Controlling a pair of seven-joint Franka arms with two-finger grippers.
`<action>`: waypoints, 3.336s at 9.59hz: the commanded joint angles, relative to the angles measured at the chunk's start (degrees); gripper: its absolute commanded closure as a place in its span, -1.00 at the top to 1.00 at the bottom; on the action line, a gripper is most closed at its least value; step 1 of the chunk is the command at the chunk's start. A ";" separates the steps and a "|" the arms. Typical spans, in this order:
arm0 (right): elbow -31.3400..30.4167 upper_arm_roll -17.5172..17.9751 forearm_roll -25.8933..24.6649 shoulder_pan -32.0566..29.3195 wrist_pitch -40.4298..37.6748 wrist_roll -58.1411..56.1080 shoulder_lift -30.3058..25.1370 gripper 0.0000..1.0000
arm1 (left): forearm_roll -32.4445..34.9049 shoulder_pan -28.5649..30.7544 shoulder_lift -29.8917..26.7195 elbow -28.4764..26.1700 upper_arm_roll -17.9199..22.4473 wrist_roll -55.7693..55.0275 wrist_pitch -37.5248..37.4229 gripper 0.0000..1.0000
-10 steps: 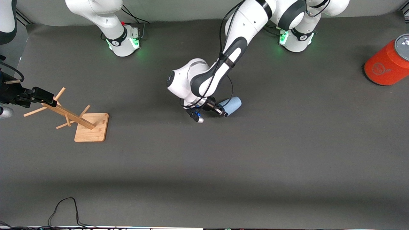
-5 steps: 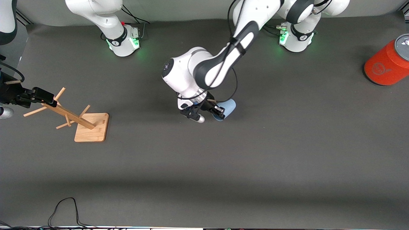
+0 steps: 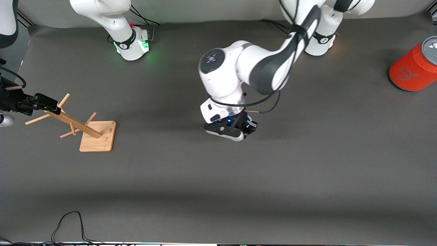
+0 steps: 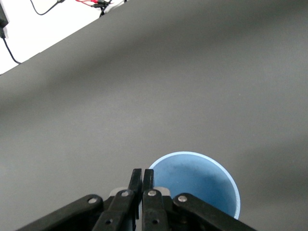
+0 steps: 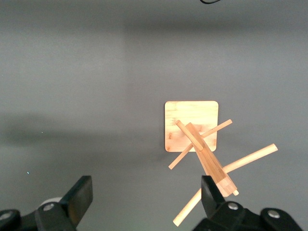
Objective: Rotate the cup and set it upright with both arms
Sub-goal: 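Rotate the cup upright with the left gripper and set it down, then open the left gripper and lift it away from the cup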
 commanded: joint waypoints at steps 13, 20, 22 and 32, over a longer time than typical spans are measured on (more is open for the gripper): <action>0.55 0.02 -0.02 -0.14 0.01 -0.59 0.18 1.00 | 41.21 -3.75 -9.47 -42.98 0.35 -68.10 40.51 -1.00; 0.55 0.02 -0.02 -0.14 0.01 -0.59 0.27 1.00 | 49.07 -8.78 -6.83 -44.03 0.18 -81.78 35.85 -1.00; 0.47 0.02 -0.02 -0.14 0.01 -0.59 0.27 1.00 | 48.98 -8.69 -6.92 -43.95 0.18 -81.42 35.85 1.00; 0.47 0.02 -0.02 -0.14 0.01 -0.59 0.27 1.00 | 25.40 -3.34 -10.87 -37.90 0.00 -51.97 35.50 1.00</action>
